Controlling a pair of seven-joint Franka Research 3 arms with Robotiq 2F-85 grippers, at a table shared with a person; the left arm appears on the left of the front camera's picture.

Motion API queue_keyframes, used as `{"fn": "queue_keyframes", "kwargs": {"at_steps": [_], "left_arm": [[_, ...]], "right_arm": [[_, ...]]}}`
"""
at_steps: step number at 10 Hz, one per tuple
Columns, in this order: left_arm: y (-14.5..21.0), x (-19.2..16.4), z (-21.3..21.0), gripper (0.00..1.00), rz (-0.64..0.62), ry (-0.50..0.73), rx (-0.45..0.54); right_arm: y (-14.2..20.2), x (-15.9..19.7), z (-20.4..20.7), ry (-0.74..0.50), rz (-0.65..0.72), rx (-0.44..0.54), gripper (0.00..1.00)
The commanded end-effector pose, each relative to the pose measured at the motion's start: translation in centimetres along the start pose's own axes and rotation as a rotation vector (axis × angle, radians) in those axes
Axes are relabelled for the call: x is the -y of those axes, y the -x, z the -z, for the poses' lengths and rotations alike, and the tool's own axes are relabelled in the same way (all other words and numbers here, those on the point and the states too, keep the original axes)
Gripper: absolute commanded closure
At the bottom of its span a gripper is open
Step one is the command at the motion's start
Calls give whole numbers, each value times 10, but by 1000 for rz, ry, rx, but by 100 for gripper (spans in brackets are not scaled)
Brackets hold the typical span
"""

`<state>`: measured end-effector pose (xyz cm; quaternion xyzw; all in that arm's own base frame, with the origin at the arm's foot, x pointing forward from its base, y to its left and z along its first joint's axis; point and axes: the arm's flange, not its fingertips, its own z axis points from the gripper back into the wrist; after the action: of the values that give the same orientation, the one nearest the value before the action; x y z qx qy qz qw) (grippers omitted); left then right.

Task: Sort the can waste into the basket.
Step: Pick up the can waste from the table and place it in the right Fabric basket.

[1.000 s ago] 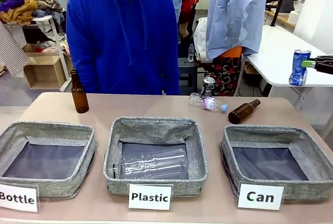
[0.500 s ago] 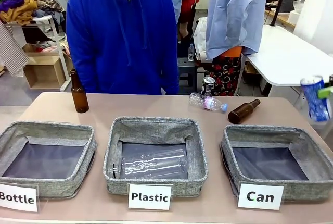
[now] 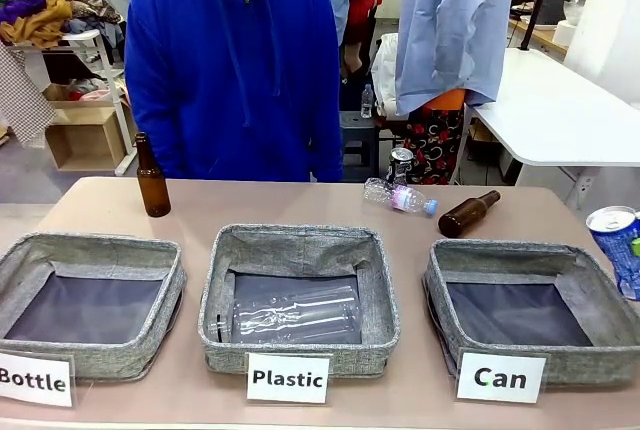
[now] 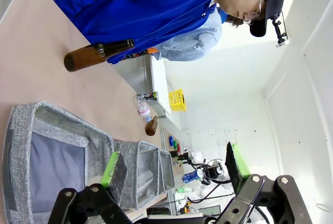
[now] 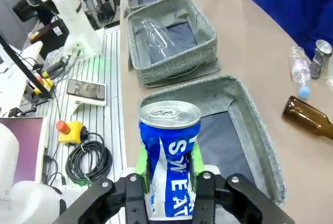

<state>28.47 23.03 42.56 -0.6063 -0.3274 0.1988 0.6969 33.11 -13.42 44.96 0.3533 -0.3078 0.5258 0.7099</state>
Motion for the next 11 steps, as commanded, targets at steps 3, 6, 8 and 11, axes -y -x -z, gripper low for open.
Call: {"fn": "queue_keyframes", "kwargs": {"at_steps": [3,6,8,11], "left_arm": [[0,1,-1,0,9,6,-6],[0,1,-1,0,9,6,-6],[0,1,-1,0,9,6,-6],[0,1,-1,0,9,6,-6]], "right_arm": [[-8,0,-4,-26,-23,12,0],[-6,-2,-4,-37,-25,50,0],[-5,-1,-3,-55,15,87,0],[-12,40,25,68,250,567,0]]}}
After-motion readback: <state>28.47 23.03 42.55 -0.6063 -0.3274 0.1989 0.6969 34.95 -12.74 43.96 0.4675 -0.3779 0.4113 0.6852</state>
